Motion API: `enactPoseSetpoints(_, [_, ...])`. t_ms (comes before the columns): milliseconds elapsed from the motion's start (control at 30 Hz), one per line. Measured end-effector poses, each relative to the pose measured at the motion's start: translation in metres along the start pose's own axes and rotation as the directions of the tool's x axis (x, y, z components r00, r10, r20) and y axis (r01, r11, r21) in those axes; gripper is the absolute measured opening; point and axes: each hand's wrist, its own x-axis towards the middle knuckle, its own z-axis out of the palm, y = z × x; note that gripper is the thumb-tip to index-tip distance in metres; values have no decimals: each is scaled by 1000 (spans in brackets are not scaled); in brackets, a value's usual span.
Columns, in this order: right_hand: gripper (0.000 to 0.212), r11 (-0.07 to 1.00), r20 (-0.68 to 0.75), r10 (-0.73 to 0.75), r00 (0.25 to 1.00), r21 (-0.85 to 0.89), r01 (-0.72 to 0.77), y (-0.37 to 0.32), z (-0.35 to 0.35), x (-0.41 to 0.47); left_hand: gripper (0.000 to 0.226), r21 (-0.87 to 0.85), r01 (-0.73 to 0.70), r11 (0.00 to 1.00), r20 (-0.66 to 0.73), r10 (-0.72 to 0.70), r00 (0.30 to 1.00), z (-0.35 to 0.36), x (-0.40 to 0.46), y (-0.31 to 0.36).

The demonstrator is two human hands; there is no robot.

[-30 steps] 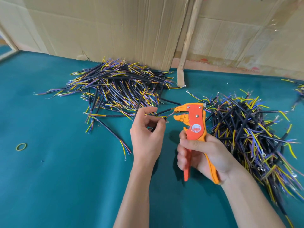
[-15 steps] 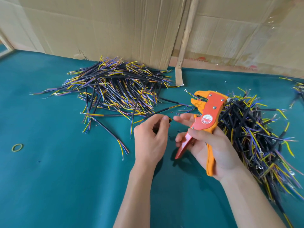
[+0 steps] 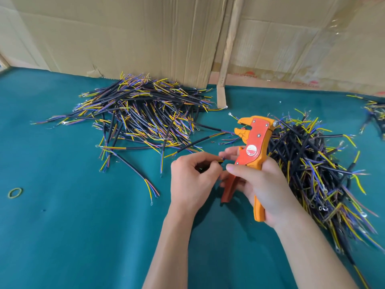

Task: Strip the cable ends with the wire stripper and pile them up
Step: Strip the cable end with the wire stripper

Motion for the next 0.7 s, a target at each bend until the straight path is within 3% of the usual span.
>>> enactPoseSetpoints(167, [27,999,-186,-1,983,-46,-8,-2,-1,1,13,-20,-23,1000,110,25,994,2,-3,3])
enactPoseSetpoints(400, [21,989,-239,-105,965,-129,75,-1,2,-1,23,-119,-17,993,114,31,993,3,-2,3])
enactPoseSetpoints(700, [24,998,-265,-57,963,-46,46,-1,-4,1,11,-161,29,987,118,-10,993,2,0,-6])
